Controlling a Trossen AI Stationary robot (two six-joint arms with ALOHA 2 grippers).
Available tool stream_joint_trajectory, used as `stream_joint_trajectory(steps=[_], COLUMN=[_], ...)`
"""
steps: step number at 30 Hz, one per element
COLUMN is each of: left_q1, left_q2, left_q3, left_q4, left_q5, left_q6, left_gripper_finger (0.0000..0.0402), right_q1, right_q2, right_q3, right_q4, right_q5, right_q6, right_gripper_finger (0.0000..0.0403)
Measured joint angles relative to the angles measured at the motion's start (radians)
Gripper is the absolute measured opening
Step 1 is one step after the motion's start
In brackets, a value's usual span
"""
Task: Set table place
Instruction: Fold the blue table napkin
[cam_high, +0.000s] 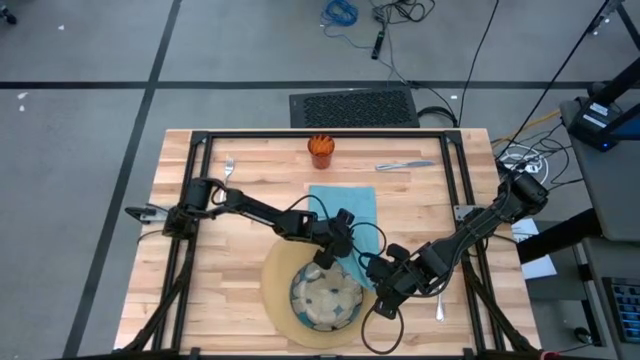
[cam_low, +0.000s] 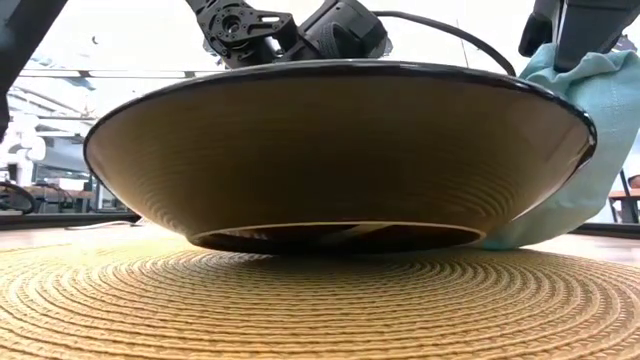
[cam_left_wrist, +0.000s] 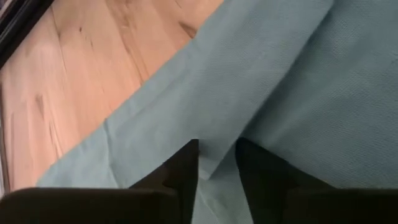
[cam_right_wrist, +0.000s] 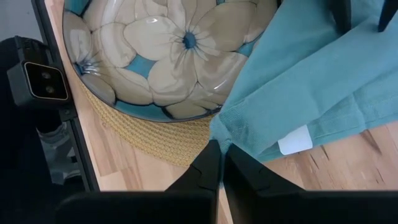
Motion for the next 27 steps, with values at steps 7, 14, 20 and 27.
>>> stream_joint_trajectory(steps=[7, 14, 20, 27], left_q1=[0.000, 0.000, -0.009, -0.038], left_q2=[0.000, 0.000, 0.001, -0.064], left_q3=[0.000, 0.000, 0.035, 0.095], left_q4=[0.002, 0.005, -0.008, -0.181], left_q5=[0.000, 0.000, -0.046, -0.189], left_q6=[0.003, -0.001, -0.006, 0.003], left_gripper_finger=[0.0051, 0.0004, 0.0000, 0.0000], right_q1=[0.000, 0.000, 0.000, -0.002], right_q2=[0.000, 0.000, 0.000, 0.000], right_q3=[0.000, 0.000, 0.000, 0.001], right_q4=[0.001, 0.014, 0.014, -0.025], right_q5=[0.000, 0.000, 0.004, 0.034], right_q6=[0.000, -0.001, -0.011, -0.034], right_gripper_finger=[0.0000, 0.0000, 0.0000, 0.0000])
